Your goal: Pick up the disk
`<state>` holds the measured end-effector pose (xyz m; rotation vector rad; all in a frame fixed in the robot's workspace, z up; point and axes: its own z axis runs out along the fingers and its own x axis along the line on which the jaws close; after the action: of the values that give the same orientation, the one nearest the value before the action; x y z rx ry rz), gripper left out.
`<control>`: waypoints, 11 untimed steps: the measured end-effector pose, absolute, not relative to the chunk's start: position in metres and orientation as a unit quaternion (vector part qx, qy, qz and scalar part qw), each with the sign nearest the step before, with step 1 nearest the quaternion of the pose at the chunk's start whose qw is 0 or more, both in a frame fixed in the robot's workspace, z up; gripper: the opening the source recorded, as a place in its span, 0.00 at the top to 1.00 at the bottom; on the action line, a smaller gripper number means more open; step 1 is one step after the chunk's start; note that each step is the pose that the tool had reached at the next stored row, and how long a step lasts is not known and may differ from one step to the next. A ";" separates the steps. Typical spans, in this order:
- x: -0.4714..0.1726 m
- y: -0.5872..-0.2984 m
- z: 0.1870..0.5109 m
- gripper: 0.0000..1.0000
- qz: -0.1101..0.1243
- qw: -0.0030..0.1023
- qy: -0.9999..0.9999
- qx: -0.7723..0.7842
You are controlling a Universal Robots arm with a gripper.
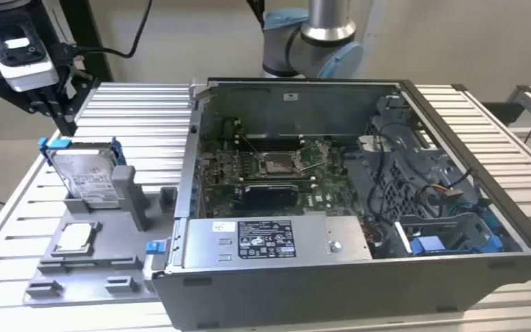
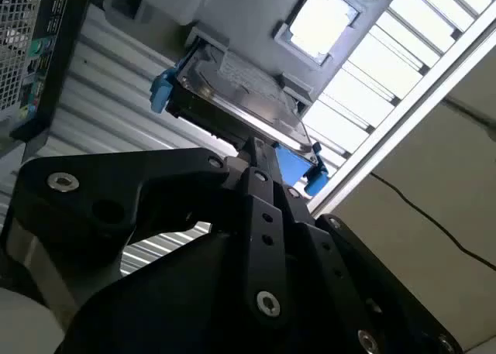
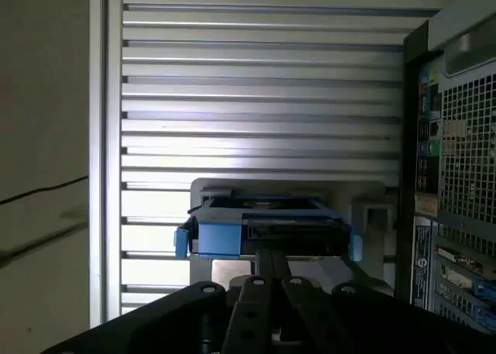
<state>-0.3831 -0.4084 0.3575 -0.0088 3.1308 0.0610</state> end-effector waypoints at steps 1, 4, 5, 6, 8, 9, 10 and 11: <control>-0.383 -0.408 0.358 1.00 0.019 0.005 1.000 -0.003; -0.383 -0.408 0.358 1.00 0.019 0.005 1.000 -0.003; -0.383 -0.408 0.358 1.00 0.019 0.005 1.000 -0.002; -0.383 -0.408 0.358 1.00 0.019 0.005 1.000 -0.002; -0.383 -0.408 0.358 1.00 0.019 0.005 1.000 -0.002; -0.383 -0.408 0.358 1.00 0.019 0.005 1.000 -0.002; -0.383 -0.408 0.358 1.00 0.019 0.005 1.000 -0.002; -0.383 -0.408 0.358 1.00 0.019 0.005 1.000 -0.002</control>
<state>-0.3831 -0.4085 0.3576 -0.0069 3.1309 0.0610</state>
